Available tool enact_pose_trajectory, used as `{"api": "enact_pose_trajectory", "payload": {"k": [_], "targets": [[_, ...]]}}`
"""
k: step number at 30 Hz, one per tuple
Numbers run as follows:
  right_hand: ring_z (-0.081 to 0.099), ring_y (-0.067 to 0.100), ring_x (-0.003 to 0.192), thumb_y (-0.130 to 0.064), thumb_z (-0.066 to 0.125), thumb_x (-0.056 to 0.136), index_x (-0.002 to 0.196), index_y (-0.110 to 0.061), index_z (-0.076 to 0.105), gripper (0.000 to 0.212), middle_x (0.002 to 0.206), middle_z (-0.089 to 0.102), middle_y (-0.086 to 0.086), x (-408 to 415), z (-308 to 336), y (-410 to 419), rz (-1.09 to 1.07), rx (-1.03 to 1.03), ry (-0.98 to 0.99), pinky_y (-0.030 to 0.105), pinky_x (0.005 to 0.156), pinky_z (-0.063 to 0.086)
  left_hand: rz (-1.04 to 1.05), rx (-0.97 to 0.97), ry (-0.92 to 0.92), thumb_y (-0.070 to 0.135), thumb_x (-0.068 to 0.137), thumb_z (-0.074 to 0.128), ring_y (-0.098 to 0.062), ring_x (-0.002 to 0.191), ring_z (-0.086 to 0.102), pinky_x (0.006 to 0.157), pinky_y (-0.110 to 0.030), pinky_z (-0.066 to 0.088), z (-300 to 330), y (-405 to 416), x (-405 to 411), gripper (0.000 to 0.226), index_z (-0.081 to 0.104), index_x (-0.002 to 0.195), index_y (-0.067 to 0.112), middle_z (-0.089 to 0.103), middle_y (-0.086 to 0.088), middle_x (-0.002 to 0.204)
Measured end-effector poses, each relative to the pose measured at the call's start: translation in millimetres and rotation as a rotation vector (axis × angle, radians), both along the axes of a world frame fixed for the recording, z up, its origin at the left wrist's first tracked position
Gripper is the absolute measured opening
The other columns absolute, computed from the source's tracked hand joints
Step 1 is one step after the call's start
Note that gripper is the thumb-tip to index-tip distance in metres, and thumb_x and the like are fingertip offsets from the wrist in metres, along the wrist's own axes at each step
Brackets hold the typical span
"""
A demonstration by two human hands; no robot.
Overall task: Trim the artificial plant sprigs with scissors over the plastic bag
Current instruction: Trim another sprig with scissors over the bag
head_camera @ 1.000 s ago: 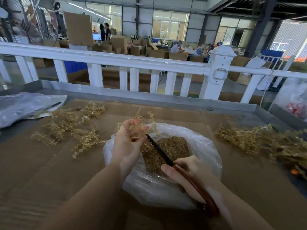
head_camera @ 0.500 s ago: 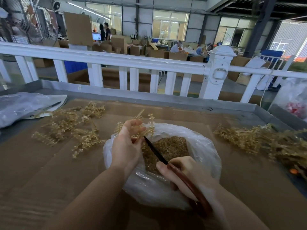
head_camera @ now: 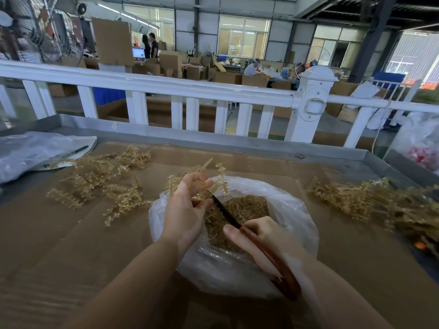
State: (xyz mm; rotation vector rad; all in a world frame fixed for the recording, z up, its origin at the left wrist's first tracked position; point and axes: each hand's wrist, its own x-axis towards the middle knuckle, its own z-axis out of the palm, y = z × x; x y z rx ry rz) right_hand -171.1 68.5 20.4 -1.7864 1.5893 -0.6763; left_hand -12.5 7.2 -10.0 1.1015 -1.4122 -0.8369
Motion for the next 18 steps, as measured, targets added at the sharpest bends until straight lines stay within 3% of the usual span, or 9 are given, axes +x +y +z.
{"api": "enact_pose_trajectory", "payload": {"k": [6,9,12,15,18], "targets": [[0.048,-0.003,0.042,-0.062,0.054,0.084,0.063,-0.021,0.061,0.047,0.047,0.052,-0.01,-1,-6,0,-0.06,-0.024,0.053,0.012,0.048,0.035,0.007,0.033,0.064,-0.003,0.081,0.068,-0.011,0.076,0.066,0.072,-0.027,0.054,2,-1,0,0.043,0.052,0.097,0.034,0.067,0.013,0.106],[0.054,-0.002,0.045,-0.056,0.064,0.081,0.078,-0.019,0.067,0.037,0.057,0.06,-0.008,-5,-5,-4,-0.113,-0.02,-0.033,0.01,0.046,0.039,-0.02,0.171,0.305,-0.009,0.082,0.063,-0.013,0.083,0.07,0.075,-0.031,0.056,3,-5,4,0.039,0.054,0.1,0.025,0.068,0.004,0.108],[0.062,0.002,0.062,-0.048,0.072,0.077,0.08,-0.03,0.059,0.022,0.072,0.065,-0.007,-8,-6,-9,-0.128,0.019,-0.053,0.014,0.057,0.046,-0.138,0.312,0.524,-0.017,0.08,0.059,-0.014,0.084,0.07,0.066,-0.024,0.056,5,-9,6,0.043,0.055,0.107,0.017,0.067,-0.004,0.111],[0.064,0.006,0.072,-0.044,0.075,0.077,0.08,-0.036,0.054,0.022,0.08,0.065,-0.008,-9,-11,-12,-0.135,0.048,-0.049,0.021,0.067,0.051,-0.25,0.352,0.554,-0.025,0.077,0.054,-0.016,0.082,0.071,0.063,-0.024,0.057,7,-9,3,0.053,0.055,0.114,0.014,0.067,-0.006,0.111],[0.064,0.003,0.06,-0.048,0.072,0.078,0.077,-0.035,0.056,0.021,0.07,0.066,-0.009,-10,-14,-12,-0.16,0.035,-0.052,0.013,0.051,0.045,-0.289,0.337,0.539,-0.026,0.076,0.054,-0.018,0.082,0.071,0.064,-0.026,0.058,7,-8,4,0.057,0.054,0.115,0.016,0.067,-0.006,0.112]]}}
